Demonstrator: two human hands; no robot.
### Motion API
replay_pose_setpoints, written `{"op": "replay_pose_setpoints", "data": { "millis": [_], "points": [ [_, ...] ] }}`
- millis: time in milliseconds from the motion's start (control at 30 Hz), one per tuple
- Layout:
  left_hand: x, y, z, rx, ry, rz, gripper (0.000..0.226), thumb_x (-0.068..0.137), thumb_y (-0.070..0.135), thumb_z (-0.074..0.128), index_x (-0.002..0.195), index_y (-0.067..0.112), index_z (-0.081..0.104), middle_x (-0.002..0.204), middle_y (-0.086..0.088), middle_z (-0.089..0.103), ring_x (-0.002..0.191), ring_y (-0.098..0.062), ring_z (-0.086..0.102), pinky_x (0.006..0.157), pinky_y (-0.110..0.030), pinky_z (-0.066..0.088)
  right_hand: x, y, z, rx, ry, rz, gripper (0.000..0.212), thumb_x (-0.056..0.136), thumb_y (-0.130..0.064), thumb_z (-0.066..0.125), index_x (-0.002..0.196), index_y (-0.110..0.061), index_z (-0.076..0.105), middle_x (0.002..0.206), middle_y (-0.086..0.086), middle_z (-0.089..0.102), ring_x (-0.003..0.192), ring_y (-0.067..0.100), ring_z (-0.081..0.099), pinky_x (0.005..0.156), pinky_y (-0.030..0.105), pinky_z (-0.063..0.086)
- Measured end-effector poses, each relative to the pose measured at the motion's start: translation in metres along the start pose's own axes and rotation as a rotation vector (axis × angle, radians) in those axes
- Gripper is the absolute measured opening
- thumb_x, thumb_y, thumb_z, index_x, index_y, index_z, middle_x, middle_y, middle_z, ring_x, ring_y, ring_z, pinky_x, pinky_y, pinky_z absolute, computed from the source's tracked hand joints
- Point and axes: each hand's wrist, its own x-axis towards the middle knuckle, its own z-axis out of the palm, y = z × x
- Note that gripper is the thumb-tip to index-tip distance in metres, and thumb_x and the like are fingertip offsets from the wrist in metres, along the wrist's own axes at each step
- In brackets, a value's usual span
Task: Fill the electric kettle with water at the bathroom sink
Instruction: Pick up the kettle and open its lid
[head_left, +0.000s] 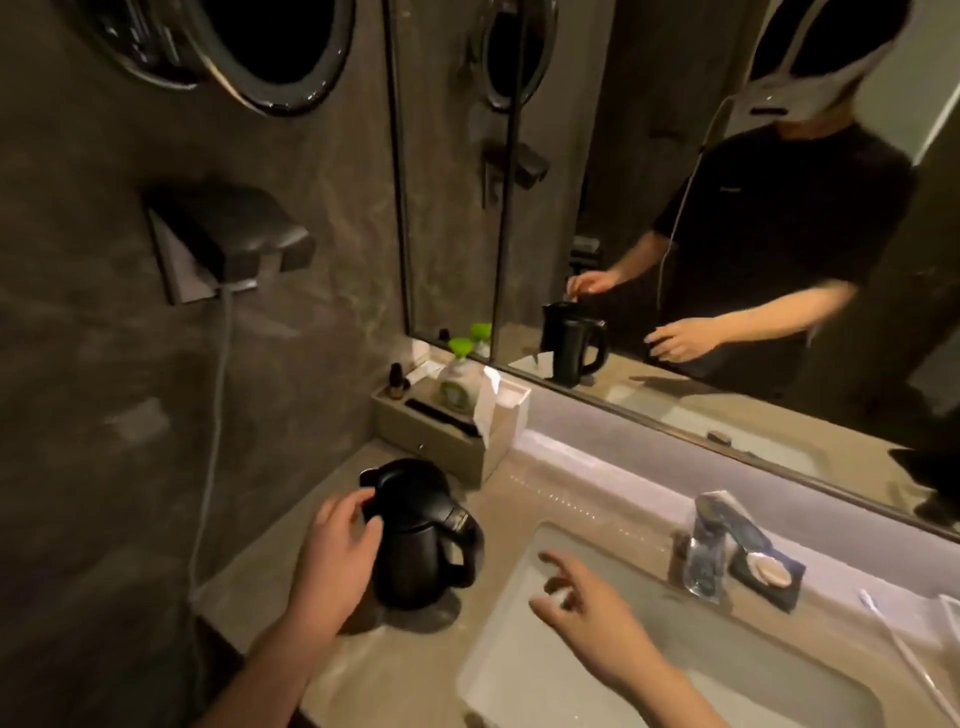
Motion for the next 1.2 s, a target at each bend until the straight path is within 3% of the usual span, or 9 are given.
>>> {"op": "replay_pose_setpoints", "data": {
  "millis": [67, 133, 300, 567, 800, 933, 1067, 1133, 1200],
  "points": [
    [0.018, 0.008, 0.001, 0.092, -0.014, 0.054, 0.033, 0.089, 0.020, 0.058, 0.121, 0.021, 0.057, 0.119, 0.002, 0.047, 0.109, -0.016, 0.047, 0.097, -0.031, 0.035, 0.041, -0.033, 0.019, 0.007, -0.080, -0.056, 0.067, 0.083, -0.054, 0.063, 0.143, -0.034, 0.042, 0.124, -0.006, 0.061, 0.099, 0.009, 0.061, 0.081, 0.026, 0.045],
    [0.024, 0.004, 0.006, 0.152, -0.042, 0.036, 0.037, 0.089, 0.022, 0.057, 0.126, 0.015, 0.055, 0.129, -0.004, 0.046, 0.118, -0.021, 0.044, 0.101, -0.031, 0.030, 0.069, -0.068, 0.037, 0.068, -0.071, -0.122, 0.063, 0.086, -0.045, 0.068, 0.142, -0.025, 0.047, 0.127, -0.002, 0.060, 0.111, 0.018, 0.060, 0.088, 0.030, 0.046],
    [0.032, -0.007, 0.011, 0.218, -0.109, 0.007, 0.039, 0.091, 0.030, 0.052, 0.128, 0.018, 0.054, 0.140, -0.003, 0.043, 0.126, -0.020, 0.040, 0.101, -0.032, 0.032, 0.102, -0.077, 0.068, 0.223, -0.089, -0.072, 0.032, 0.086, -0.042, 0.070, 0.110, -0.023, 0.061, 0.094, -0.005, 0.068, 0.086, 0.015, 0.063, 0.069, 0.025, 0.047],
    [0.034, -0.013, 0.013, 0.210, -0.135, -0.023, 0.041, 0.091, 0.035, 0.051, 0.130, 0.023, 0.053, 0.147, 0.003, 0.035, 0.129, -0.018, 0.036, 0.098, -0.033, 0.036, 0.100, -0.076, 0.086, 0.428, 0.028, -0.137, 0.017, 0.090, -0.030, 0.068, 0.104, -0.028, 0.060, 0.094, -0.006, 0.068, 0.080, -0.006, 0.063, 0.063, 0.006, 0.044],
    [0.051, 0.012, 0.001, 0.021, -0.156, -0.036, 0.038, 0.089, 0.038, 0.054, 0.126, 0.030, 0.055, 0.144, 0.007, 0.033, 0.126, -0.010, 0.035, 0.093, -0.020, 0.031, 0.097, -0.099, 0.060, 0.436, 0.186, -0.204, 0.017, 0.087, -0.036, 0.069, 0.087, -0.023, 0.057, 0.080, -0.001, 0.064, 0.070, 0.007, 0.059, 0.062, 0.025, 0.047],
    [0.053, 0.042, 0.013, -0.074, -0.237, 0.031, 0.035, 0.089, 0.035, 0.057, 0.124, 0.033, 0.057, 0.143, 0.008, 0.033, 0.116, 0.001, 0.032, 0.072, 0.000, 0.025, 0.082, -0.091, 0.027, 0.428, 0.282, -0.217, 0.015, 0.086, -0.036, 0.070, 0.088, -0.027, 0.058, 0.081, -0.004, 0.065, 0.073, 0.010, 0.060, 0.063, 0.029, 0.048],
    [0.048, 0.077, 0.034, -0.180, -0.279, 0.170, 0.034, 0.087, 0.020, 0.063, 0.120, 0.026, 0.062, 0.137, 0.010, 0.033, 0.128, -0.007, 0.032, 0.089, -0.001, 0.023, 0.062, -0.066, -0.007, 0.327, 0.351, -0.147, 0.021, 0.084, -0.036, 0.072, 0.090, -0.020, 0.060, 0.081, 0.001, 0.068, 0.075, 0.018, 0.062, 0.066, 0.038, 0.050],
    [0.040, 0.097, 0.046, -0.173, -0.317, 0.268, 0.037, 0.086, 0.017, 0.062, 0.122, 0.026, 0.061, 0.140, 0.012, 0.031, 0.130, -0.004, 0.026, 0.099, -0.012, 0.020, 0.049, -0.050, -0.020, 0.274, 0.382, -0.105, 0.025, 0.083, -0.038, 0.073, 0.092, -0.018, 0.061, 0.083, -0.001, 0.068, 0.076, 0.015, 0.062, 0.062, 0.034, 0.049],
    [0.027, 0.121, 0.058, -0.199, -0.344, 0.362, 0.040, 0.085, 0.016, 0.059, 0.124, 0.028, 0.060, 0.141, 0.014, 0.033, 0.129, 0.002, 0.027, 0.098, -0.009, 0.019, 0.034, -0.032, -0.031, 0.218, 0.428, -0.059, 0.027, 0.081, -0.042, 0.073, 0.091, -0.020, 0.063, 0.082, -0.003, 0.068, 0.075, 0.012, 0.062, 0.061, 0.032, 0.048]
  ]
}}
